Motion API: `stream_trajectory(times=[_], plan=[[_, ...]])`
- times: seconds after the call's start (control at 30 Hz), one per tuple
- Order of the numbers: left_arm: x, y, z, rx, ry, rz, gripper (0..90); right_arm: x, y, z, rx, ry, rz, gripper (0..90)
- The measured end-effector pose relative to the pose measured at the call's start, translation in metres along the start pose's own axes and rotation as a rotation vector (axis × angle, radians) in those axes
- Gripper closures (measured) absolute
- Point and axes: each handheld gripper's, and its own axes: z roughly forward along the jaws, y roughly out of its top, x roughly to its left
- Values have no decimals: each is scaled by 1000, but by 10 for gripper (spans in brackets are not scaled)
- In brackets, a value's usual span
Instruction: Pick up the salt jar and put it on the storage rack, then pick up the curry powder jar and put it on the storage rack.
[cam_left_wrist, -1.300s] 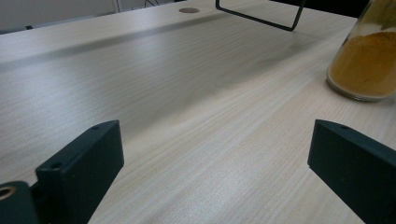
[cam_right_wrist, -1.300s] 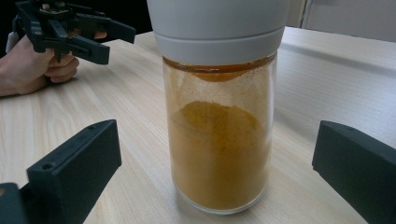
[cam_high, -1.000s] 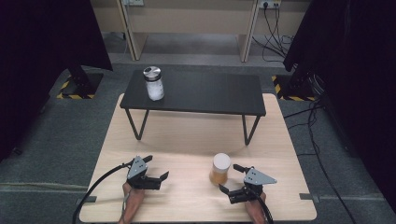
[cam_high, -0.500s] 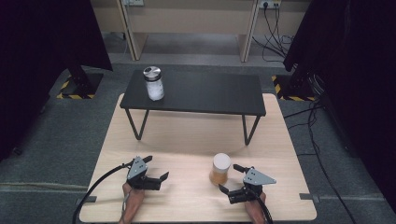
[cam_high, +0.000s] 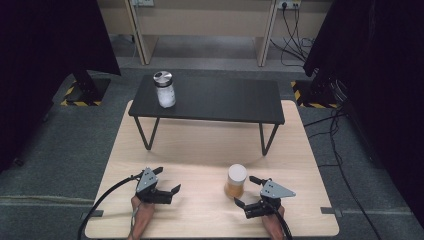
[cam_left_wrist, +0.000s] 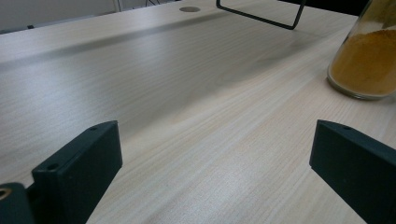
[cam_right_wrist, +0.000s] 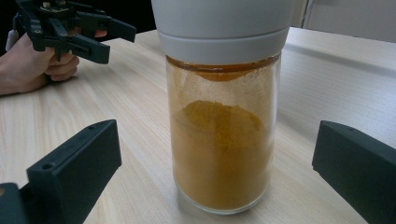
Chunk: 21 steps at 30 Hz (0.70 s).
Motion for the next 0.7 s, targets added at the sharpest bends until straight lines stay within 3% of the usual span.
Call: stream_trajectory(times=[0.7], plan=[[0, 0, 0, -1, -1, 2, 18, 0, 0, 0, 2, 0, -2, 11]])
